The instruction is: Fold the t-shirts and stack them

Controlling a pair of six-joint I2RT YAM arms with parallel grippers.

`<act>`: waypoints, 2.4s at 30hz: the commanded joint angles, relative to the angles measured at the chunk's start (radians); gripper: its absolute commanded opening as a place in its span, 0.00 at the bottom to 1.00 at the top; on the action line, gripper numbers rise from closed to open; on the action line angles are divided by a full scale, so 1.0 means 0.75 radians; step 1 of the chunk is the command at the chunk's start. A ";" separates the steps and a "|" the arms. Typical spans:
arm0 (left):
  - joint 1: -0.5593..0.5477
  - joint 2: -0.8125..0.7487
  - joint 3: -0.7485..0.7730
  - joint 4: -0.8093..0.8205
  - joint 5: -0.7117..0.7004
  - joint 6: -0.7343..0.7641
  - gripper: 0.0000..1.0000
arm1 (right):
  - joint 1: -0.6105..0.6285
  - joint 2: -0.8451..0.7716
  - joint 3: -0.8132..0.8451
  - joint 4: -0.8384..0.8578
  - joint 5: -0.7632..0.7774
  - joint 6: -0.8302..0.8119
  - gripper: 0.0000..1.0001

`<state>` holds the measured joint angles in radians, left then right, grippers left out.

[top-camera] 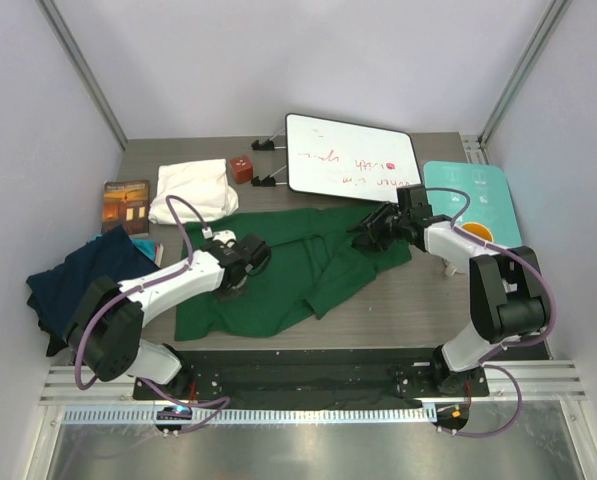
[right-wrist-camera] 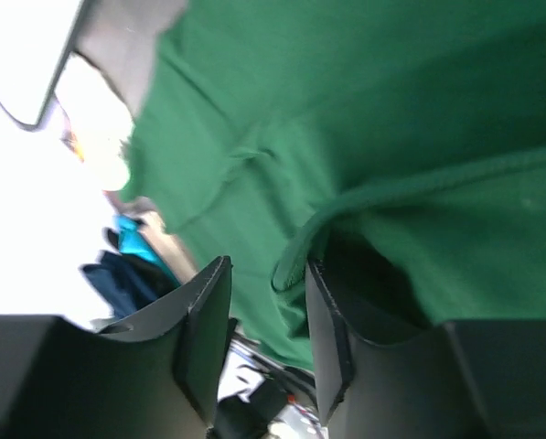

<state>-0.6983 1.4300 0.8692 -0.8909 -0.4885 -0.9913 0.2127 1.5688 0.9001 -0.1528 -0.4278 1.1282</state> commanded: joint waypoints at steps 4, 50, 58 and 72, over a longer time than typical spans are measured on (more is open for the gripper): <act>-0.002 -0.002 0.003 0.036 0.005 0.000 0.24 | 0.019 -0.024 0.072 0.079 -0.057 -0.228 0.45; -0.028 0.098 0.031 0.063 0.056 0.002 0.26 | 0.056 -0.118 -0.092 -0.351 0.084 -0.901 0.59; -0.042 0.147 0.048 0.067 0.058 0.002 0.26 | 0.091 -0.169 -0.057 -0.391 0.069 -0.901 0.21; -0.057 0.155 0.038 0.071 0.056 -0.002 0.26 | 0.130 -0.188 0.057 -0.375 -0.029 -0.864 0.01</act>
<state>-0.7338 1.5433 0.8730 -0.8490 -0.4404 -0.9871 0.2878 1.4757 0.8490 -0.4530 -0.3992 0.4591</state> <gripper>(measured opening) 0.262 0.035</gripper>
